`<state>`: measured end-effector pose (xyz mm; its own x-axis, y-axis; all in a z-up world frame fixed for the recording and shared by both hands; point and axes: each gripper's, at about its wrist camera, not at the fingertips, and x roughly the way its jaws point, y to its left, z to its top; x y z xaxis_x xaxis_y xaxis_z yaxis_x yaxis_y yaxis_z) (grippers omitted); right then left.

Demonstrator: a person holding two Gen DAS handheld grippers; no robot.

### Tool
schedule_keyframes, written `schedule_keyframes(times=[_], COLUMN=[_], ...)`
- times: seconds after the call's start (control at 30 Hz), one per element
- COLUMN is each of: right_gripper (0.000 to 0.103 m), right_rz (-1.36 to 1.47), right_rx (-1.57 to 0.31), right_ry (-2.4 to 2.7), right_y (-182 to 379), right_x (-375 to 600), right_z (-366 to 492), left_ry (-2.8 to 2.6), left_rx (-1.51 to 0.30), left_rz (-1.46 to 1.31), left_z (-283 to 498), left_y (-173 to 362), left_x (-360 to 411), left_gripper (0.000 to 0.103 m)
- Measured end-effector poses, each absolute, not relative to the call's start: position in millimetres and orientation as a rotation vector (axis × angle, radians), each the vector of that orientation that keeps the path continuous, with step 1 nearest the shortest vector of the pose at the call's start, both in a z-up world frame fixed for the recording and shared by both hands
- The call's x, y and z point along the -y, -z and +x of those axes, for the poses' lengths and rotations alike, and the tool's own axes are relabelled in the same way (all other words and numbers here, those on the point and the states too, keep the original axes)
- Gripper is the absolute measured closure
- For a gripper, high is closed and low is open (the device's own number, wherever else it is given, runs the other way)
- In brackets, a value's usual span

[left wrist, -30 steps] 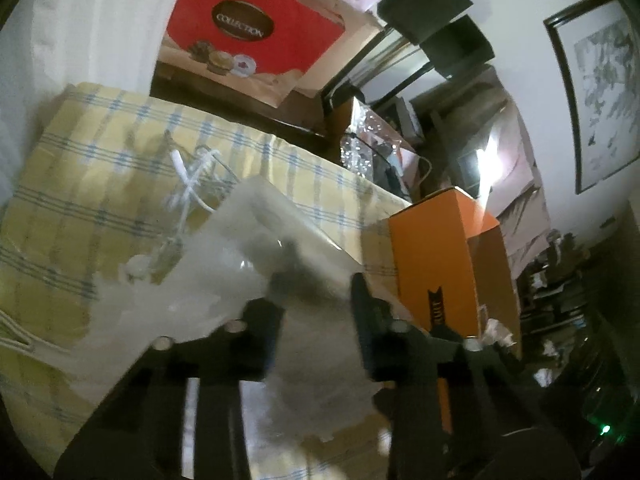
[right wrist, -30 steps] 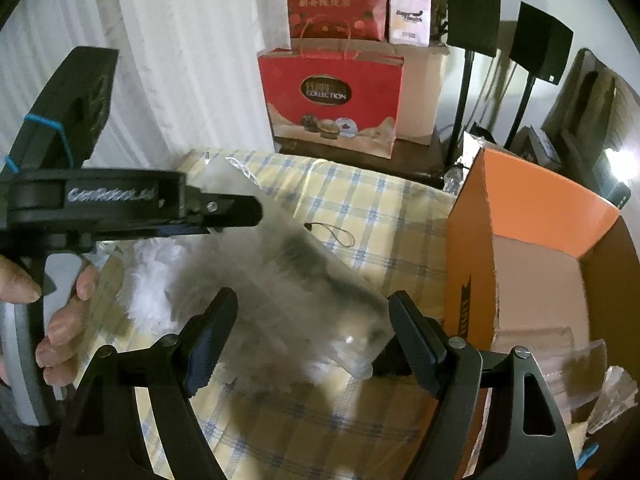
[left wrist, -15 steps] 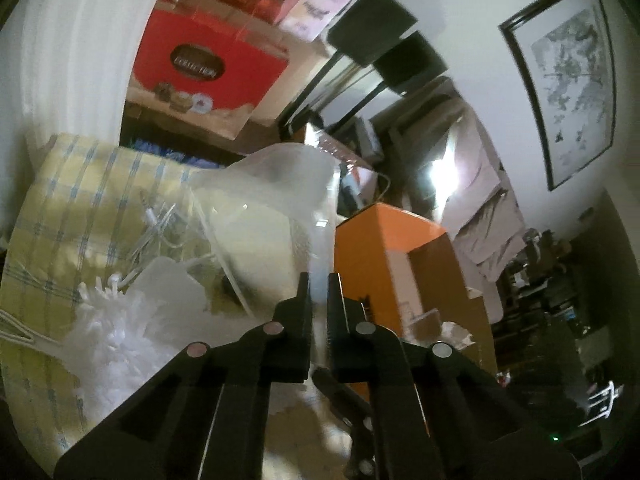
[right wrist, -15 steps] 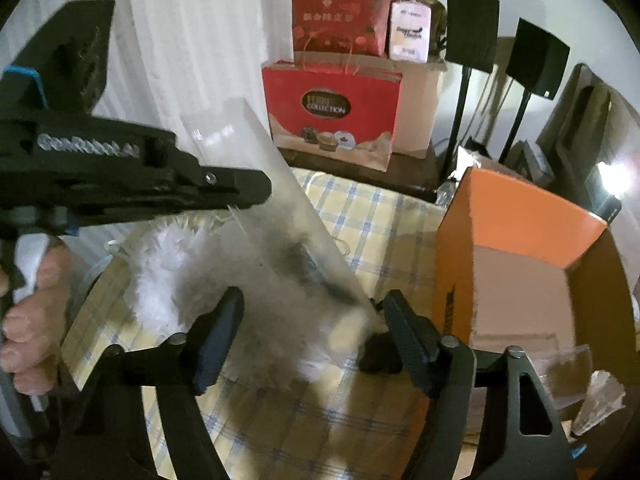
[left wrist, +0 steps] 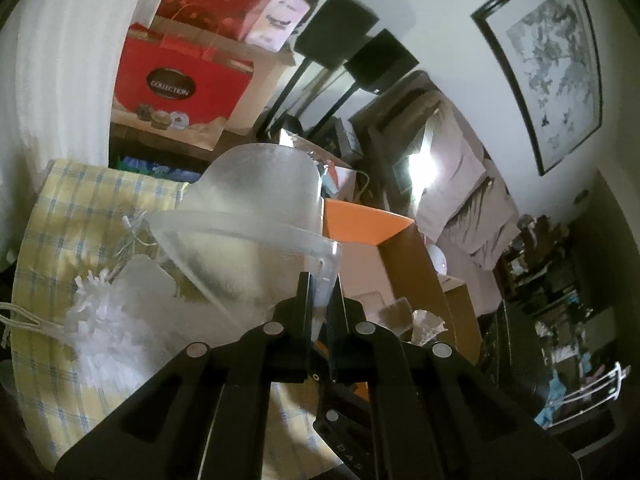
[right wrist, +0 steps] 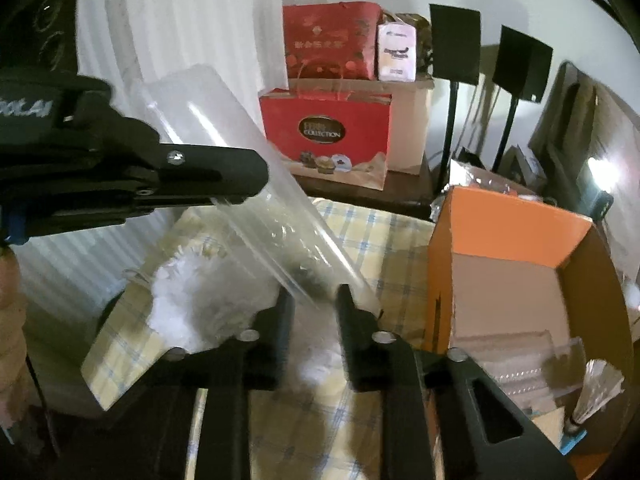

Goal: Organize objects
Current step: 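Pull the clear bag off the feather duster and lift it with both grippers, then lower the clear bag into the orange box and open both grippers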

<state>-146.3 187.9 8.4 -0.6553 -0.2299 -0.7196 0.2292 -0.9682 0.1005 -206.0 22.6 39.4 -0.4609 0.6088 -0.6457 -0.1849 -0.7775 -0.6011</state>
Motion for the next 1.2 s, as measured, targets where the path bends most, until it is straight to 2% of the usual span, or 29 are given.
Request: schedule_keyframes(times=[0.33,0.7,1.0,1.2], right_gripper=[0.088,0.091,0.094,0.095], right_rz=[1.105,1.134,1.148,1.169], right_rx=[0.133,0.207,0.416,0.619], right_ry=[2.685,2.736,2.674,2.589], right_y=[-37,-47,-41,-24], right_x=[-223,-277,-326,-353], right_z=[-128,-121,-128,-139], left_ry=[-2.236,-2.166,-2.150,-2.120], left_rx=[0.527,0.460,0.288,0.274], left_rz=[-1.226,-1.275,-1.357,-1.422], left_z=[-202,-218,-249,-268], left_y=[-75,-82,-73,-49], left_x=[-74,-146,-215,-237], left_gripper=[0.096,0.092,0.091,0.090])
